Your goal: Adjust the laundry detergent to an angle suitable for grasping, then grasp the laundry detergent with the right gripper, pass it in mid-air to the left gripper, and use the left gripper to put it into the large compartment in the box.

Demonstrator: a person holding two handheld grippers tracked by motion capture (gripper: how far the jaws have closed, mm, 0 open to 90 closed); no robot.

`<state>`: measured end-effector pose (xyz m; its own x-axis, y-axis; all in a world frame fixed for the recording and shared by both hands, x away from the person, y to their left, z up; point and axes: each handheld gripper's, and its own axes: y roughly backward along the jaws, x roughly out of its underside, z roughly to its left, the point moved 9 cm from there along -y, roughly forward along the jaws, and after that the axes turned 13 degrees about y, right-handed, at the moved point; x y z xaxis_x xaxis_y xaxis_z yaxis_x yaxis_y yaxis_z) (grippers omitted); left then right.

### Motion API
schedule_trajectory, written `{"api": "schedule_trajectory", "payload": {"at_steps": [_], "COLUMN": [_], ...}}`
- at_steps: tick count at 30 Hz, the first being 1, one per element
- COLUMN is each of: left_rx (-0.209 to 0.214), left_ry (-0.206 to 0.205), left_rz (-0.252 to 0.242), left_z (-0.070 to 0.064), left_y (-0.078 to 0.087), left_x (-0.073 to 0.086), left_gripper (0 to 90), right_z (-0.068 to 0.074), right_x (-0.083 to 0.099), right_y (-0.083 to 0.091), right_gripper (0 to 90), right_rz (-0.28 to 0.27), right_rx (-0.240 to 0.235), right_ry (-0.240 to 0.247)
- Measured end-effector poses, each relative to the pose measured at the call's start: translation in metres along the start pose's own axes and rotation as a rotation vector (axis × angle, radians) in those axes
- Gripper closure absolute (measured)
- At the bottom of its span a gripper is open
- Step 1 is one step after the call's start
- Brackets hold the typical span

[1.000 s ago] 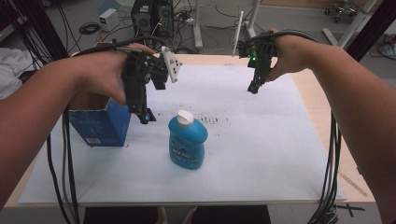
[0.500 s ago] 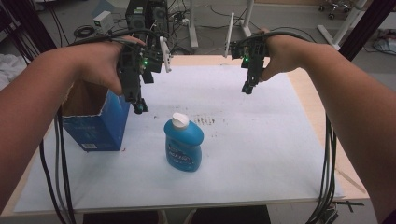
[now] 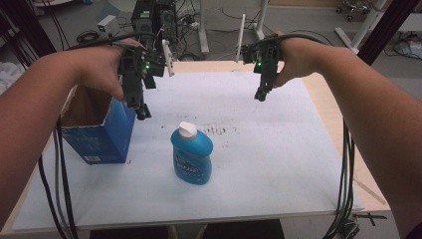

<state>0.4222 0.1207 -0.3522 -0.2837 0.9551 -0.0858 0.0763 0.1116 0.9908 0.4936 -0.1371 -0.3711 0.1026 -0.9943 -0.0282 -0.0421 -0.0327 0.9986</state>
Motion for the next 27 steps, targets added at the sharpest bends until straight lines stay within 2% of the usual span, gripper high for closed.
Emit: {"api": "schedule_trajectory", "payload": {"at_steps": [2,13,22,27], "left_rx": [-0.004,-0.005,-0.007,-0.011], "left_ry": [0.004,0.018,0.018,0.023], "left_rz": [-0.002,0.01,0.017,0.022], "left_z": [0.001,0.0048,0.0047,0.0037], "left_y": [-0.0001,-0.0022,-0.001,-0.002], "left_x": [-0.0008,-0.0044,-0.0059,-0.0064], "left_gripper": [1.7,1.7,1.7,1.7], "right_z": [0.0006,0.0,0.0013,0.0021], "right_x": [-0.0001,0.0011,0.0045,0.0059], "right_y": [0.0007,0.0018,0.0041,0.0052], "right_gripper": [1.5,1.5,1.5,1.5], "right_rz": [-0.005,-0.009,-0.002,-0.003], "right_rx": [0.0,0.004,0.012,0.017], "right_ry": [-0.013,0.003,-0.022,-0.012]}}
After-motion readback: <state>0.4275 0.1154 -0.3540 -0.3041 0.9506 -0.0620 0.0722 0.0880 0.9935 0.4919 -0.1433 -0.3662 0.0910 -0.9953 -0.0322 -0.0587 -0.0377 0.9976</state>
